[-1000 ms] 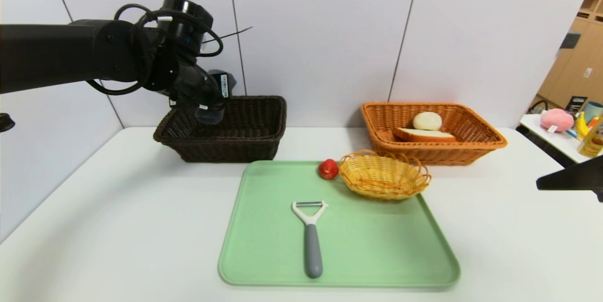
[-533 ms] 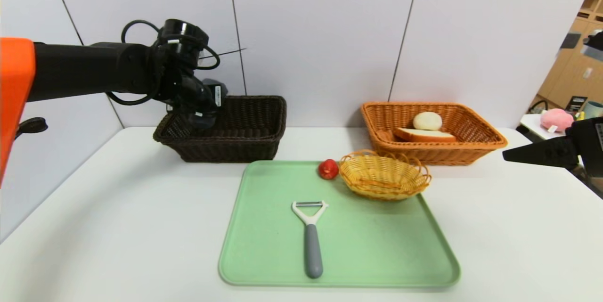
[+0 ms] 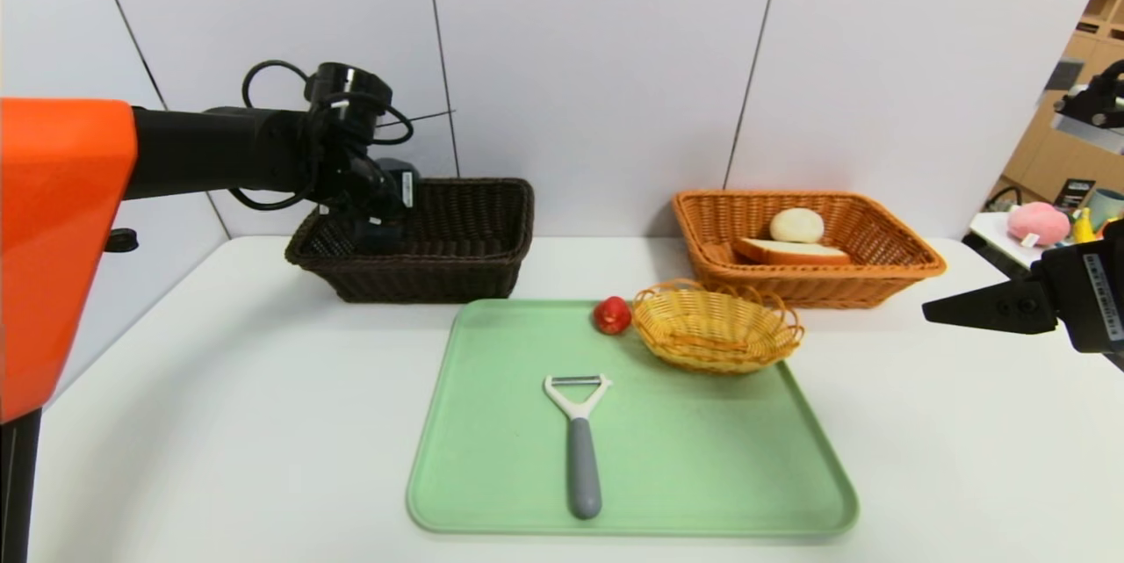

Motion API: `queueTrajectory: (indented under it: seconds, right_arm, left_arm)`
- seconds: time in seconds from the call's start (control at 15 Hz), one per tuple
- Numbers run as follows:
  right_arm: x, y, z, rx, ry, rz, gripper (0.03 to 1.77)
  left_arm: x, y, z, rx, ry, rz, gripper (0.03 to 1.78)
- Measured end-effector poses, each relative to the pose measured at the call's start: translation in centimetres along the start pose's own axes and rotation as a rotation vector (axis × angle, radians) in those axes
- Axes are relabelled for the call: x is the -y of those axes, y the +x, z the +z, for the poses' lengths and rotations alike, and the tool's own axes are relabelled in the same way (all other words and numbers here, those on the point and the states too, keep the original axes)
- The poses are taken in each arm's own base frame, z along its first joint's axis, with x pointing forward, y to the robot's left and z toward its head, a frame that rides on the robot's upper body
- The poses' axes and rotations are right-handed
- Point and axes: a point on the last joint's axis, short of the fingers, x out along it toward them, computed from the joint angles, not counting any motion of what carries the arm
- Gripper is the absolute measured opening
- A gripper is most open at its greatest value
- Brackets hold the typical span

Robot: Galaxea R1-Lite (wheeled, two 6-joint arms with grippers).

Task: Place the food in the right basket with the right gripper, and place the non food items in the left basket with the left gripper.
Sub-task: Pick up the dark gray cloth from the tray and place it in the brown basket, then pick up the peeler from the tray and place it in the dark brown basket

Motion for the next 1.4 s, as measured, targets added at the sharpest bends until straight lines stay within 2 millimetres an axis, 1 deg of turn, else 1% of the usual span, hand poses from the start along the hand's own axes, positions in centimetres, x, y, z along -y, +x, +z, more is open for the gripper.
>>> queueTrajectory:
  seconds: [0.13, 0.33, 0.47, 0.6, 0.67, 0.73, 0.8, 0.87, 0.93, 1.0, 1.07, 1.13, 1.27, 1.4]
  right_arm:
    - [0.0, 0.1, -0.1, -0.003, 0.001, 0.001, 1.71]
    - [0.0, 0.2, -0.3, -0.013, 0.0, 0.001, 1.71]
    - [0.0, 0.3, -0.4, -0.019, 0.0, 0.0, 1.71]
    - [0.0, 0.2, -0.4, -0.019, 0.0, 0.001, 1.71]
    - [0.0, 0.2, -0.5, -0.018, 0.0, 0.001, 1.71]
    - [0.0, 0.1, -0.5, -0.016, 0.0, 0.0, 1.71]
    - [0.0, 0.1, -0.5, -0.016, 0.001, 0.0, 1.71]
    - [0.0, 0.1, -0.5, -0.015, 0.004, -0.001, 1.71]
    - [0.0, 0.1, -0.5, -0.014, 0.006, -0.001, 1.71]
    - [0.0, 0.0, -0.4, -0.013, 0.009, -0.001, 1.71]
    - [0.0, 0.0, -0.4, -0.014, 0.019, -0.002, 1.71]
    - [0.0, 0.0, -0.4, -0.016, 0.044, -0.002, 1.71]
    - [0.0, 0.1, -0.5, -0.023, 0.081, -0.007, 1.71]
    - [0.1, 0.4, -0.8, -0.038, 0.082, -0.039, 1.71]
  left_arm:
    - [0.0, -0.2, 0.4, 0.011, -0.002, -0.002, 0.95]
    - [-0.5, -0.2, 0.6, 0.018, -0.002, 0.005, 1.19]
    - [-0.7, -0.2, 0.8, 0.021, -0.004, 0.011, 1.31]
    - [-0.9, -0.2, 0.9, 0.025, -0.007, 0.013, 1.4]
    - [-0.9, -0.4, 1.0, 0.029, -0.007, 0.013, 1.44]
    - [-0.9, -1.1, 1.4, 0.042, -0.008, 0.008, 1.47]
    - [-0.5, -2.5, 2.0, 0.065, -0.008, -0.008, 1.5]
    - [0.4, -4.6, 2.6, 0.088, 0.0, -0.04, 1.52]
    - [1.8, -7.1, 2.8, 0.096, 0.017, -0.085, 1.54]
    - [3.4, -9.7, 2.6, 0.083, 0.039, -0.137, 1.56]
    - [5.3, -12.8, 2.0, 0.056, 0.054, -0.203, 1.58]
    - [6.8, -15.3, 1.2, 0.024, 0.047, -0.257, 1.59]
    - [9.3, -19.5, -0.9, -0.071, 0.013, -0.325, 1.62]
    - [11.3, -22.7, -3.8, -0.201, 0.0, -0.331, 1.64]
